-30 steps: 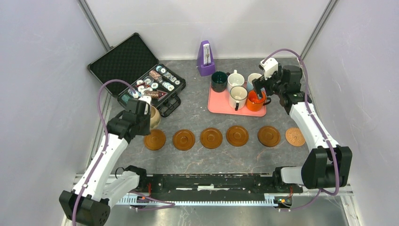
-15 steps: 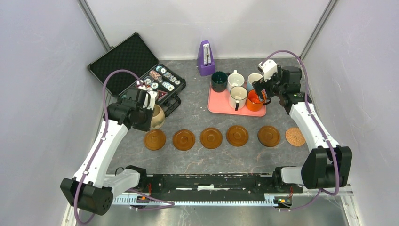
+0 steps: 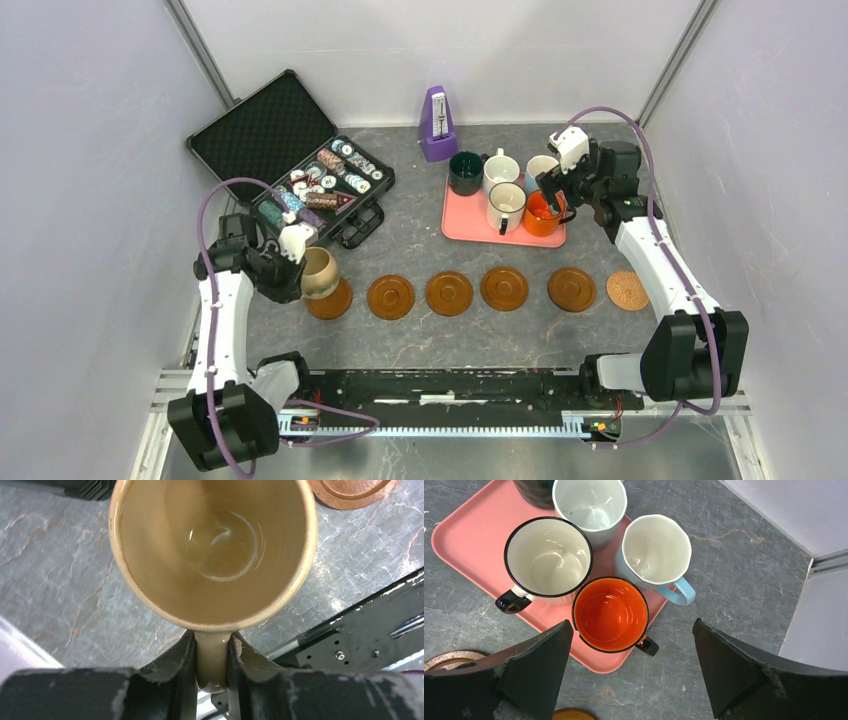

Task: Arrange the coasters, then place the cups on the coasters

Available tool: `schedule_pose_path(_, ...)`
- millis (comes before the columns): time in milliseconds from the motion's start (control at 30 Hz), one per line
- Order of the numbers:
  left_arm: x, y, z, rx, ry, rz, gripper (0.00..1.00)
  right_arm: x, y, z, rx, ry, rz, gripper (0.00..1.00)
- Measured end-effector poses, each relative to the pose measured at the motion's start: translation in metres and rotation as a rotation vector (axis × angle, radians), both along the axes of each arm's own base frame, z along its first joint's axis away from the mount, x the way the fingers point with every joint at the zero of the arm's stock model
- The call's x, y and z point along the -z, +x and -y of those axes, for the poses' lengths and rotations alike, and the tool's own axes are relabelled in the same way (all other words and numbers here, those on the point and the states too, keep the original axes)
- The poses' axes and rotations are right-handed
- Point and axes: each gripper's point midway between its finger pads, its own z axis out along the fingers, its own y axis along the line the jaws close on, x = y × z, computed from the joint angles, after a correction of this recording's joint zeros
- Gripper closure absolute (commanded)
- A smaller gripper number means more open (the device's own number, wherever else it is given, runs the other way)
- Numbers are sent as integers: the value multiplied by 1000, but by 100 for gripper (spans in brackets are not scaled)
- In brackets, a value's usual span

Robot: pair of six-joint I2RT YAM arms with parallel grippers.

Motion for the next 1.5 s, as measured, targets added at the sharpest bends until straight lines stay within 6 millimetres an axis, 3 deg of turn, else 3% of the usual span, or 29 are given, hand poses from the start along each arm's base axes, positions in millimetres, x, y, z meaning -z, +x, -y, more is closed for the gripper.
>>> schedule_pose_path(300,33,4,1,151,-45,99,98,1,0,0,2,3,-4,2)
schedule_pose_path(700,54,2,-2,229,-26,125,96,1,-1,0,2,3,-4,2)
schedule_pose_path(767,56,0,-2,242,-24,125,88,1,-1,0,2,3,-5,2)
schedule_pose_path(900,58,0,-2,253,-23,134,60,2,-1,0,2,3,-6,2)
schedule_pose_path(1033,59,3,-1,262,-24,155,52,3,-2,0,2,3,-11,2)
schedule_pose_path(1167,59,4,-3,283,-13,167,34,4,-2,0,2,3,-15,2)
schedule_pose_path(1500,60,-17,-3,341,-3,124,25,4,-2,0,2,2,-15,2)
